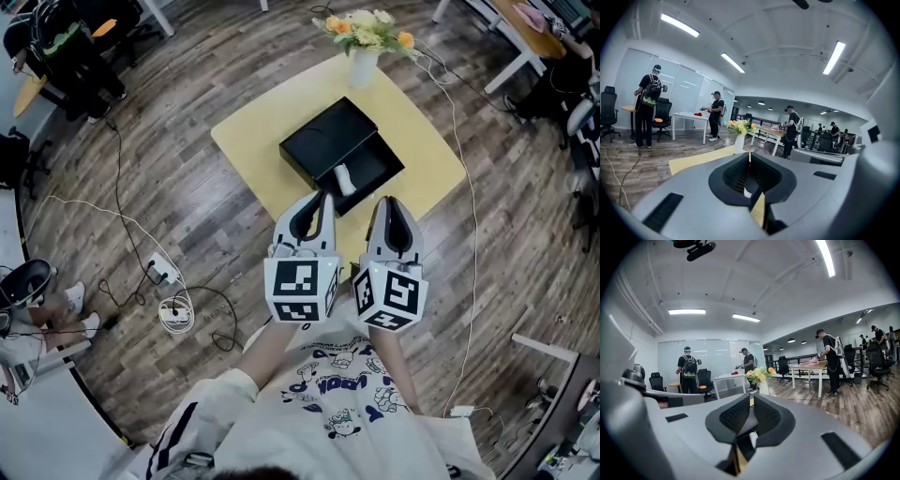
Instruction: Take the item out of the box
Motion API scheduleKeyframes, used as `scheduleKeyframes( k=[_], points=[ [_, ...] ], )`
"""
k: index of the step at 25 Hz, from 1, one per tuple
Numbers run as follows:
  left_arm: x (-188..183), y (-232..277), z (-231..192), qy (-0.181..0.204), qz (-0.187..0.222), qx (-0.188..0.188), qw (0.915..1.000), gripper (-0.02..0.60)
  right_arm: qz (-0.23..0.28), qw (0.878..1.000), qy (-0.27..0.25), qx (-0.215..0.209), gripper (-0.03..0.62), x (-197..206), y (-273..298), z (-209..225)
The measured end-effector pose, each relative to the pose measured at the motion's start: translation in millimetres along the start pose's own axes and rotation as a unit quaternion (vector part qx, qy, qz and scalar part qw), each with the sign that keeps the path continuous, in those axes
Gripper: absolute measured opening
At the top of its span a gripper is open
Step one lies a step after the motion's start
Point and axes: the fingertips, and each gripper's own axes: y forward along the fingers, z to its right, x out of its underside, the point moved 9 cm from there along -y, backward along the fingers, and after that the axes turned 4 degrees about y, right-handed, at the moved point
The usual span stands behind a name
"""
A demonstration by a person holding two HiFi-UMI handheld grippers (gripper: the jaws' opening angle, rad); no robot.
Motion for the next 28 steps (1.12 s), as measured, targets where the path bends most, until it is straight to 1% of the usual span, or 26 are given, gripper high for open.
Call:
scheduleKeyframes(
  k=[4, 11, 17, 20, 28],
  points=[
    [-1.5, 16.3, -7.0, -0.005, -0.015, -0.003, 0.9999, 0.023, -0.011, 1.0, 0.002, 0.003, 0.043, -0.2, 15.7, 2.2],
    [2.6, 40.7, -4.9, -0.015, -0.04, 0.002, 0.9991, 0.025, -0.028, 1.0, 0.003, 0.007, 0.044, -0.1, 36.1, 15.1],
    [5.4, 64.7, -2.4, -0.025, -0.06, -0.006, 0.9979, 0.025, -0.044, 0.999, 0.001, 0.001, 0.043, 0.4, 60.4, 27.6],
    [9.5, 79.6, -1.6, -0.039, -0.075, -0.009, 0.9964, 0.025, -0.054, 0.999, -0.002, -0.004, 0.043, 1.9, 75.6, 34.0],
    [27.8, 117.4, -4.8, -0.071, -0.123, -0.031, 0.9893, 0.025, -0.088, 0.996, -0.015, -0.029, 0.043, 9.0, 111.4, 47.7]
  ],
)
